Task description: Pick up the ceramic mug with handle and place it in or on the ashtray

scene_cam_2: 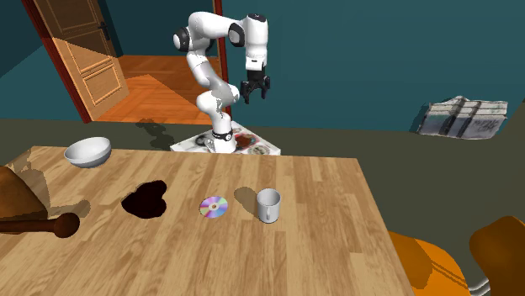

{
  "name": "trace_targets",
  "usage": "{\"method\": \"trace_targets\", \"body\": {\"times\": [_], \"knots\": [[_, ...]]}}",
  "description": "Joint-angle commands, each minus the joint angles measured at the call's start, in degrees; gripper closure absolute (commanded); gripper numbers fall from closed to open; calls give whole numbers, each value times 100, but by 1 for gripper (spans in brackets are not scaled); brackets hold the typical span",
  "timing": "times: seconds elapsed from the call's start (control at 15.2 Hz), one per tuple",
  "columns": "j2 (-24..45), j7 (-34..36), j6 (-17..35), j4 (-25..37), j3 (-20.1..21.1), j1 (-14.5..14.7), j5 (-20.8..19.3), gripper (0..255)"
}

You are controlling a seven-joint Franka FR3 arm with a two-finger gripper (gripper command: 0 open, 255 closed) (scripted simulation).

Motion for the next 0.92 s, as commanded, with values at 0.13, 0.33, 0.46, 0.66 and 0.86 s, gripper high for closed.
{"method": "trace_targets", "body": {"times": [0.13, 0.33, 0.46, 0.66, 0.86], "knots": [[355, -125, 314, 36, -100, -58, -105, 0], [922, -299, 763, 148, -245, -139, -246, 0], [1317, -409, 1043, 262, -336, -189, -325, 0], [1931, -567, 1428, 491, -468, -255, -424, 0], [2560, -720, 1764, 787, -591, -313, -495, 0]]}}
